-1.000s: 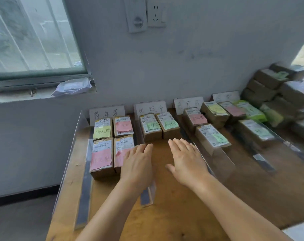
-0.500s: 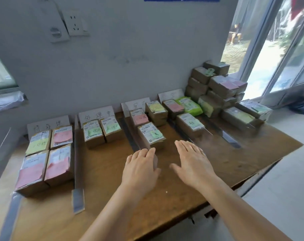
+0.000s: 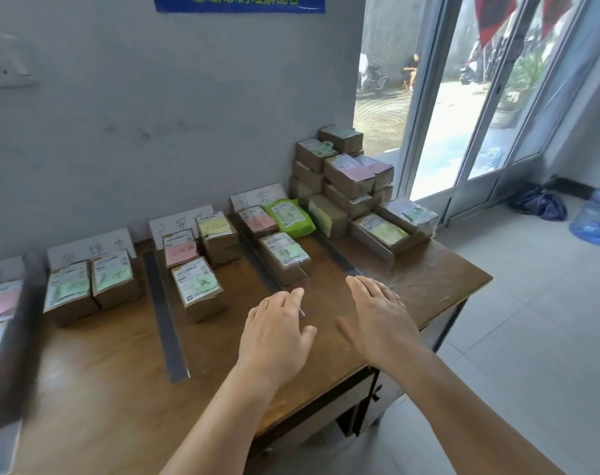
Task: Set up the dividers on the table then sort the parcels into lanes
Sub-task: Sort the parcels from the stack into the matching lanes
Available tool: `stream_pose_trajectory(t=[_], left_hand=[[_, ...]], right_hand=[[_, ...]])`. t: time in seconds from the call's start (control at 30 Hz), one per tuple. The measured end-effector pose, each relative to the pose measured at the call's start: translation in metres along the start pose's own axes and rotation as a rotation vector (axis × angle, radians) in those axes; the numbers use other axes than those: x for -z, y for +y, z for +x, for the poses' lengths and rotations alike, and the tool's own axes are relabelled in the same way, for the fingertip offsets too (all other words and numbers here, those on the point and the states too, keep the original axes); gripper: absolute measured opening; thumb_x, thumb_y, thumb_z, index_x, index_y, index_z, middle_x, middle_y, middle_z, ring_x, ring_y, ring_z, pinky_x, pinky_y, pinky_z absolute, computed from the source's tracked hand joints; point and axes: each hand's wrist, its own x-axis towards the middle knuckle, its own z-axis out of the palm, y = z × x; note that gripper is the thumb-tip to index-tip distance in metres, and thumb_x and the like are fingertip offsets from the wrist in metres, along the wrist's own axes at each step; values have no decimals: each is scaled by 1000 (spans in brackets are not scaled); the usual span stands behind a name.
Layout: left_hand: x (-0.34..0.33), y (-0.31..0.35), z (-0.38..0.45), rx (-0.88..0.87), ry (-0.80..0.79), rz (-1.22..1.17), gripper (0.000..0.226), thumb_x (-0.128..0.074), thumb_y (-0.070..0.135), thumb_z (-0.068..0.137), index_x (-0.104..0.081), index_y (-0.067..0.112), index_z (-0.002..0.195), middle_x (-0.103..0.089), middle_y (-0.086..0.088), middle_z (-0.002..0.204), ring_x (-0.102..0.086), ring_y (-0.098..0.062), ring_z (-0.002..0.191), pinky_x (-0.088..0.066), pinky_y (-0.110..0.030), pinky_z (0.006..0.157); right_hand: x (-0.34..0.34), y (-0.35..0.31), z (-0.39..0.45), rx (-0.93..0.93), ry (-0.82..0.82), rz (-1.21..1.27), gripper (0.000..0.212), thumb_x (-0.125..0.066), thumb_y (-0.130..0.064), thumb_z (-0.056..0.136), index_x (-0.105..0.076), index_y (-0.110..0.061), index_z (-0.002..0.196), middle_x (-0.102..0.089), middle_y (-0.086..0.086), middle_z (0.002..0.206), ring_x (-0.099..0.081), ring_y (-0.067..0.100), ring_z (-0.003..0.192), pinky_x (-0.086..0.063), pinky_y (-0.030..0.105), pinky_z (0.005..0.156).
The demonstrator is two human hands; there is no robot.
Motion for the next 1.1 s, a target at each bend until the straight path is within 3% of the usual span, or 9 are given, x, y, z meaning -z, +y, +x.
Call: stream_pose_trajectory(t=[0.4,0.7,0.93,1.1], left_hand=[[-49,80,132,-152,-22,-76,65,-54,43,94,-27,24,150,-39,4,148,-34,-14,136,-30,-31,112],[-80,124,252,-157,-64,-168,61,-54,40,94,-31,23,148,-42,1,144,-37,-19,132,-33,-32,107],[-117,141,299,-49,-188,-130,65,-51,39,95,-24,18,151,-35,-3,149,-32,-22,135,-31,-34,109],[-146,155,320,130,-252,-169,71,-52,41,94,-20,15,152,-31,-6,151,-35,-25,134,-33,-37,109]], right_hand=[[28,114,75,-160,92,12,67,-52,-47,92,-26,-21,149,-31,-4,153,-22,15,143,-19,32,116],[39,191,161,-272,69,33,66,-52,-47,92,-27,-21,148,-31,-1,154,-24,18,142,-22,37,117],[33,234,204,-271,34,83,64,-54,-43,92,-31,-20,147,-36,-1,151,-30,19,139,-26,36,115],[27,267,239,-248,-2,137,65,-56,-42,91,-32,-17,147,-35,1,151,-31,20,138,-28,36,113]])
